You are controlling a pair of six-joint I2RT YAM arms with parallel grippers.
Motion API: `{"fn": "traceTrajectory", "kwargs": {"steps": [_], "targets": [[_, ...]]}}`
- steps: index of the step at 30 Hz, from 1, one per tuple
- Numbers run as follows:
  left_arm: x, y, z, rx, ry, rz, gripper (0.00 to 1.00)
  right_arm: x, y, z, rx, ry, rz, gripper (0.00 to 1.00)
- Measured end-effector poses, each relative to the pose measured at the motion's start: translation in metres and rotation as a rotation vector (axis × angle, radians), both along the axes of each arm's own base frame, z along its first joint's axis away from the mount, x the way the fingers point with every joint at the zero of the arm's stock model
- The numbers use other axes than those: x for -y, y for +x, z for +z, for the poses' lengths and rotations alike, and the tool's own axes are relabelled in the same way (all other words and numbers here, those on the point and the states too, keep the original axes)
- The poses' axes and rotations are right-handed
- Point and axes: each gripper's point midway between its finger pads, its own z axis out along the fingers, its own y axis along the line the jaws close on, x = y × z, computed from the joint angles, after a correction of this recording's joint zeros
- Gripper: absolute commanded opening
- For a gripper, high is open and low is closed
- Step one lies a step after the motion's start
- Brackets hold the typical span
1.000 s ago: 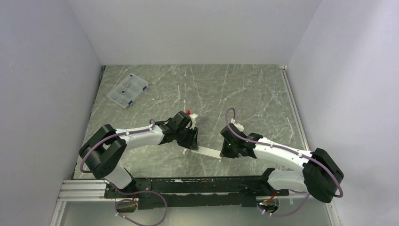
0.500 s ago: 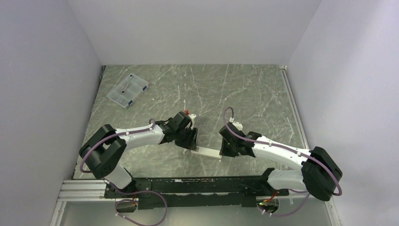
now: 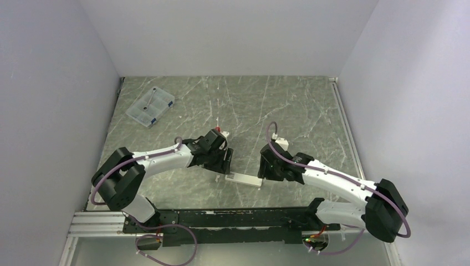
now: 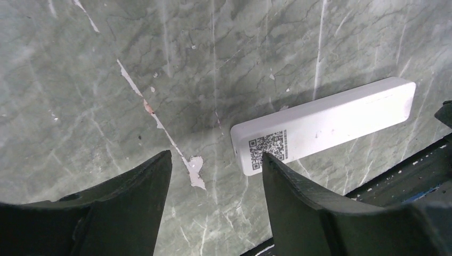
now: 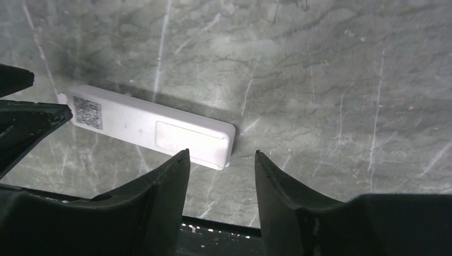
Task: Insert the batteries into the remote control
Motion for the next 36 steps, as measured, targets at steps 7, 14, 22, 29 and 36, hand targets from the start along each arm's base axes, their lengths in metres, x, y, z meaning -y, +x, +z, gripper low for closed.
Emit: {"fn": "traceTrajectory", "kwargs": {"steps": [7, 14, 22, 29, 36], "targets": [[-0.005, 0.005, 0.032, 0.057, -0.010, 0.026, 0.78, -0.001, 0.015, 0.029, 0.098, -0.004, 0.033, 0.62], [-0.010, 0.008, 0.070, 0.111, -0.036, 0.060, 0.89, -0.003, 0.026, 0.052, 0.185, -0.021, 0.108, 0.67], [-0.025, 0.006, 0.103, 0.167, -0.049, 0.098, 0.99, -0.012, 0.025, 0.060, 0.227, -0.043, 0.302, 0.75], [-0.044, -0.001, 0.123, 0.195, -0.059, 0.172, 0.99, -0.039, 0.010, 0.056, 0.216, 0.016, 0.587, 0.76], [-0.067, -0.015, 0.144, 0.233, -0.116, 0.254, 0.99, -0.064, 0.004, 0.046, 0.205, 0.076, 0.755, 0.82]]}}
